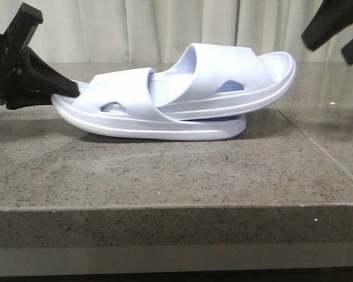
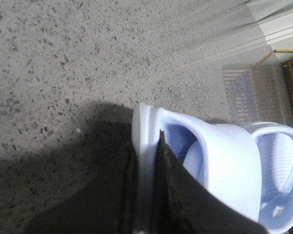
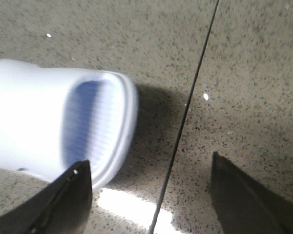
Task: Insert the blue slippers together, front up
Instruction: 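Open the right gripper and release the nested slipper, then open the left gripper and withdraw it from the slipper heel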
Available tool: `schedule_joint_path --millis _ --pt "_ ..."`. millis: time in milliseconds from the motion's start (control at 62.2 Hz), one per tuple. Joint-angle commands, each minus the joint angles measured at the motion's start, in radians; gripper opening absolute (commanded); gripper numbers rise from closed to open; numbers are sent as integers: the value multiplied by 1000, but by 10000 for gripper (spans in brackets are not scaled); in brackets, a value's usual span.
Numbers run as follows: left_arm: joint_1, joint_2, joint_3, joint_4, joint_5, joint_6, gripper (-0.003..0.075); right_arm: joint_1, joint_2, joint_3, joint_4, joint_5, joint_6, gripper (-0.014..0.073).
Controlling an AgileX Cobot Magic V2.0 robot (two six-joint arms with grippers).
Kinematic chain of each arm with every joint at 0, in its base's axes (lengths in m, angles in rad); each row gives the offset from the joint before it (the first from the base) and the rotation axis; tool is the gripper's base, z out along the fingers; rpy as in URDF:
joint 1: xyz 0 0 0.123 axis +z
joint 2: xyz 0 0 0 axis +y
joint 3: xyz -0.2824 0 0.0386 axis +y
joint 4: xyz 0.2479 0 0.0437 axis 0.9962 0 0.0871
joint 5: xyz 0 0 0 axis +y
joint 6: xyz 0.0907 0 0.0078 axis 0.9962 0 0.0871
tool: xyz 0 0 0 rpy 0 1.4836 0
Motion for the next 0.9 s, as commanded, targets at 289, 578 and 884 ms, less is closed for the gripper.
schedule_joint_path --millis 289,578,884 --pt "-9 -32 -28 -44 61 28 39 -8 -156 -19 17 38 8 528" --pt "-6 -32 -31 -20 65 28 520 -8 -155 -19 17 51 8 528" --pt "10 -89 -151 294 -8 -154 518 -8 -155 -19 17 58 8 528"
